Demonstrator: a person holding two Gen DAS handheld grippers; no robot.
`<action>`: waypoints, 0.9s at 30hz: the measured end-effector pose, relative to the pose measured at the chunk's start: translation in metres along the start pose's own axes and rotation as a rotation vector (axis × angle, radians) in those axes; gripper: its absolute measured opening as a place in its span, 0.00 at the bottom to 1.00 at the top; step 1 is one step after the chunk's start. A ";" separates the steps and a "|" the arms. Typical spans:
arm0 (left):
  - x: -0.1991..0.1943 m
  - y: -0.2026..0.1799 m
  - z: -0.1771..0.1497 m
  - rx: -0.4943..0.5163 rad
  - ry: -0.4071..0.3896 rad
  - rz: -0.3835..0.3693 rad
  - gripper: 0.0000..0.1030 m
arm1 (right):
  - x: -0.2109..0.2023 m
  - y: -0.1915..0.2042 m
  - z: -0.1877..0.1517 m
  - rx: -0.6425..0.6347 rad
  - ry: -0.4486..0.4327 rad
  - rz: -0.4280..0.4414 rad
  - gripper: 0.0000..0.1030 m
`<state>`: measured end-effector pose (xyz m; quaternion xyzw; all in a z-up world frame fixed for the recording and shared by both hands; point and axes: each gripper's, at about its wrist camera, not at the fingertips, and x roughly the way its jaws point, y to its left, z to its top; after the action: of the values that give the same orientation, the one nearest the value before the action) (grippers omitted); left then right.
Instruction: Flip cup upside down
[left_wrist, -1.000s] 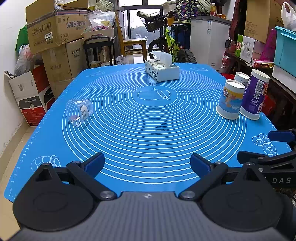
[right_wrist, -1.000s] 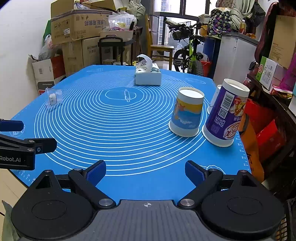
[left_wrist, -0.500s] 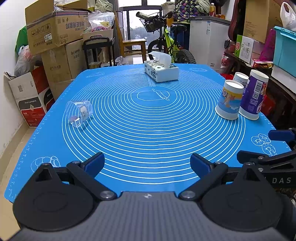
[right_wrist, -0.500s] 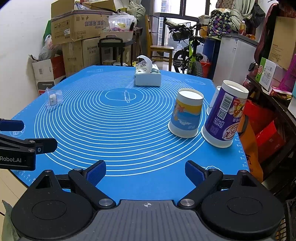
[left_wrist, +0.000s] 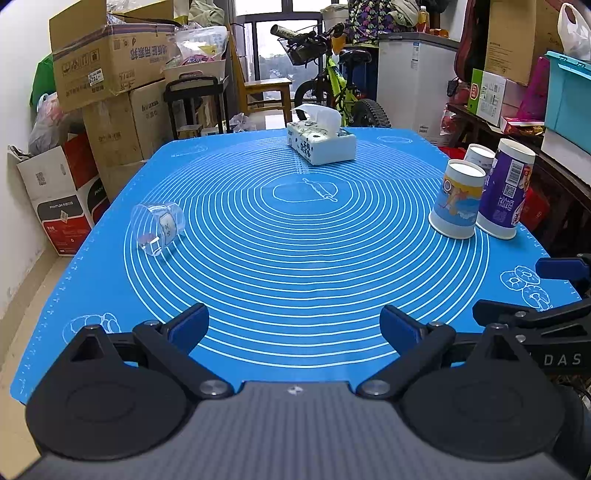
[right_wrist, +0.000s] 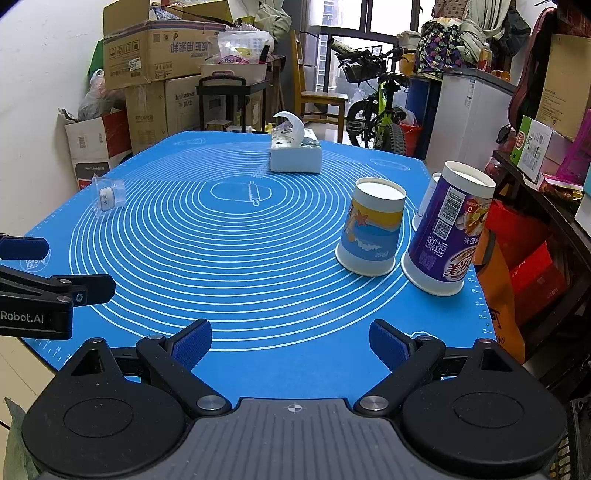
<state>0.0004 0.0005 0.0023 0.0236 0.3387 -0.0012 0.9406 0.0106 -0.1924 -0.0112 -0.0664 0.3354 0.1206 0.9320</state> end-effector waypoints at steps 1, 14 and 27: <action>-0.001 0.000 0.001 0.001 0.000 0.000 0.95 | 0.000 0.000 0.000 0.000 0.000 0.000 0.90; -0.004 -0.001 0.002 0.005 -0.004 0.002 0.95 | -0.005 0.001 0.002 -0.005 -0.006 0.000 0.90; -0.002 0.000 0.002 0.028 -0.014 0.015 0.95 | -0.004 -0.001 0.001 0.004 -0.004 0.011 0.90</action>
<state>0.0002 0.0007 0.0053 0.0395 0.3319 0.0010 0.9425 0.0082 -0.1940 -0.0075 -0.0624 0.3341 0.1252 0.9321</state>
